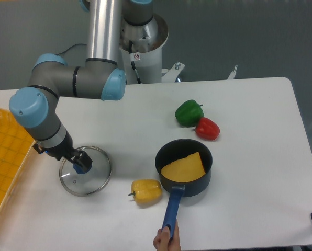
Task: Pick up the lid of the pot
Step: 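Lower the gripper around the blue knob of the glass lid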
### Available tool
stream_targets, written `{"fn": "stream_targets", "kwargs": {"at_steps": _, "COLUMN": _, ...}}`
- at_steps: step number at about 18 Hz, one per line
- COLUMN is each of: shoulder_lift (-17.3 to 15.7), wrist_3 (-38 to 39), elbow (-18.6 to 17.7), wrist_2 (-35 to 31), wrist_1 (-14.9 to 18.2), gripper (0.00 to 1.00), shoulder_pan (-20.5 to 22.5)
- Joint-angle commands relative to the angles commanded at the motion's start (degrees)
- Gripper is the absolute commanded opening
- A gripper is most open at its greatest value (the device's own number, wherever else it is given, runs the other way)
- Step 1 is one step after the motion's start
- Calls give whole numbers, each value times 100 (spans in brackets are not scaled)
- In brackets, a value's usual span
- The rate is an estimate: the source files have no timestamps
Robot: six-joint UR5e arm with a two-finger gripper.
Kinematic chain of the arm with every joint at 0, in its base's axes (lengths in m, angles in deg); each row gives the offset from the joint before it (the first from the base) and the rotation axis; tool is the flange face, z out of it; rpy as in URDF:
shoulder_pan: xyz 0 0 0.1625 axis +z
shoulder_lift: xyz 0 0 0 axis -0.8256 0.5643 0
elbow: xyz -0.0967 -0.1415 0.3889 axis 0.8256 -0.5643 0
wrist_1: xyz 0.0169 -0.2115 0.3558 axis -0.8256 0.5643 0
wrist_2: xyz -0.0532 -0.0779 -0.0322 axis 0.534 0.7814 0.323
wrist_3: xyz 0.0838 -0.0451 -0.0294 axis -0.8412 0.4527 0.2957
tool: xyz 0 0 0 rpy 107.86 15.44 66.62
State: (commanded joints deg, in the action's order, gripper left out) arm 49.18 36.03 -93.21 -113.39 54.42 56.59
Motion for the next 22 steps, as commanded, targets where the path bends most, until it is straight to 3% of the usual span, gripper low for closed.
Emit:
{"fn": "stream_targets", "kwargs": {"at_steps": 10, "shoulder_lift": -106, "wrist_3": 1467, "elbow": -79, "wrist_2": 35, "wrist_1": 9, "gripper": 100, "shoulder_pan": 211}}
{"fn": "stream_targets", "kwargs": {"at_steps": 17, "shoulder_lift": -97, "wrist_3": 2144, "elbow": -80, "wrist_2": 44, "wrist_1": 0, "gripper": 100, "shoulder_pan": 246}}
{"fn": "stream_targets", "kwargs": {"at_steps": 22, "shoulder_lift": -79, "wrist_3": 2171, "elbow": -71, "wrist_2": 0, "wrist_1": 0, "gripper": 100, "shoulder_pan": 255}}
